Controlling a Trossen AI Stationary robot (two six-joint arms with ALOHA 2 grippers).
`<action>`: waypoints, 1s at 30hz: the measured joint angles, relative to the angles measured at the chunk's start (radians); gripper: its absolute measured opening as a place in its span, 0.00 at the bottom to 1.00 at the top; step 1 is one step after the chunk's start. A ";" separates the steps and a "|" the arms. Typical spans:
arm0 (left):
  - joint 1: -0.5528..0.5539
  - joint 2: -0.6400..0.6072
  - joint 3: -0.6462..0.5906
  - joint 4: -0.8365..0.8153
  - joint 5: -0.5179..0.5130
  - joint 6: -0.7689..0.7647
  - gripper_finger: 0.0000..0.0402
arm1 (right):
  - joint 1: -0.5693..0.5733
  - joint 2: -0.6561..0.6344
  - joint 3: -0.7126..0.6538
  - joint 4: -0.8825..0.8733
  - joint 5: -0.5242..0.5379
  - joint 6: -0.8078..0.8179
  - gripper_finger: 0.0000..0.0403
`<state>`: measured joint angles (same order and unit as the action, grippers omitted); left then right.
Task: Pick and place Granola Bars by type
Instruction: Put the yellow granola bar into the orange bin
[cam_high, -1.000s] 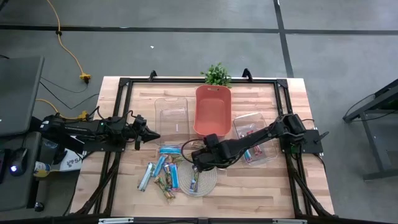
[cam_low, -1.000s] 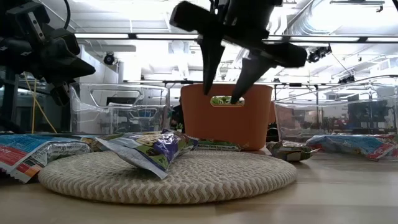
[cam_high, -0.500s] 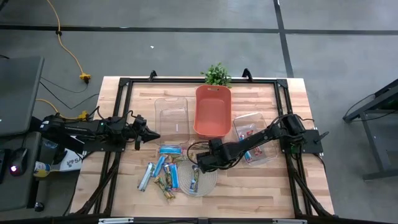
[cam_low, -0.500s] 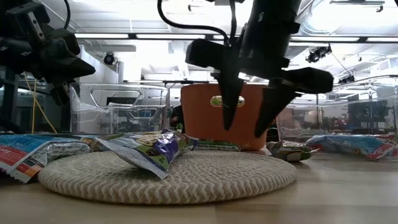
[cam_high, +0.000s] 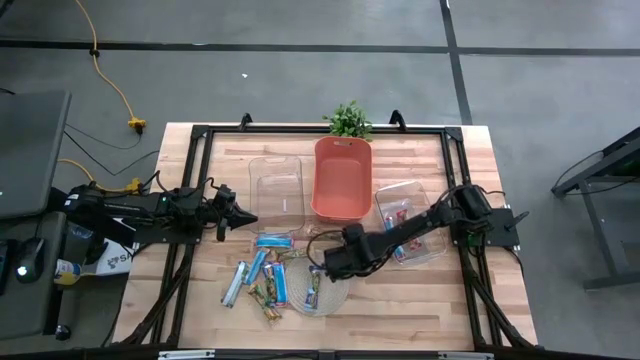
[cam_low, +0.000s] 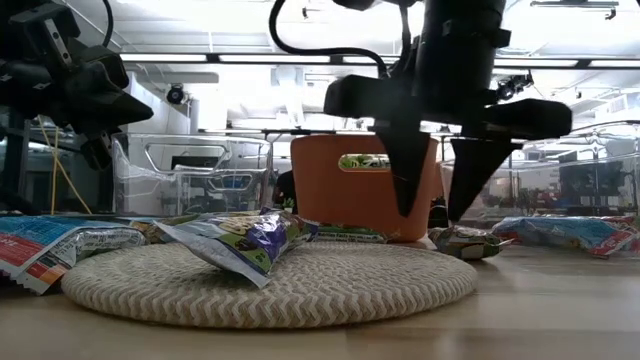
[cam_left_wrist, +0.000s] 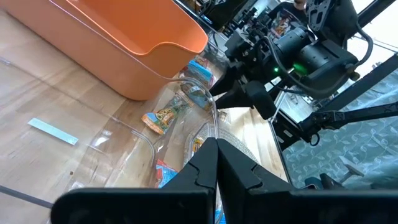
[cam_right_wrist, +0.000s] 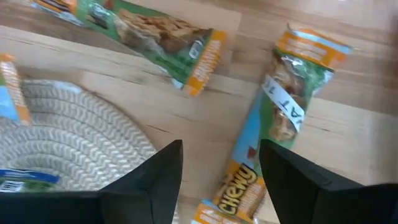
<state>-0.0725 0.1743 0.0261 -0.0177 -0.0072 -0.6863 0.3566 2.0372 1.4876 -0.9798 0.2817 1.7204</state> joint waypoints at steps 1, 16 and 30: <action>0.000 0.000 0.000 0.000 0.000 0.000 0.00 | 0.002 0.000 0.000 -0.003 0.000 0.005 0.49; 0.000 0.000 0.000 0.000 0.000 0.000 0.00 | 0.004 -0.004 -0.021 0.131 0.029 -0.077 0.49; 0.000 0.000 0.000 0.000 0.000 0.000 0.00 | 0.003 -0.008 -0.079 0.214 0.015 -0.068 0.49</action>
<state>-0.0726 0.1742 0.0261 -0.0177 -0.0071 -0.6865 0.3599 2.0296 1.4090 -0.7658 0.2966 1.6527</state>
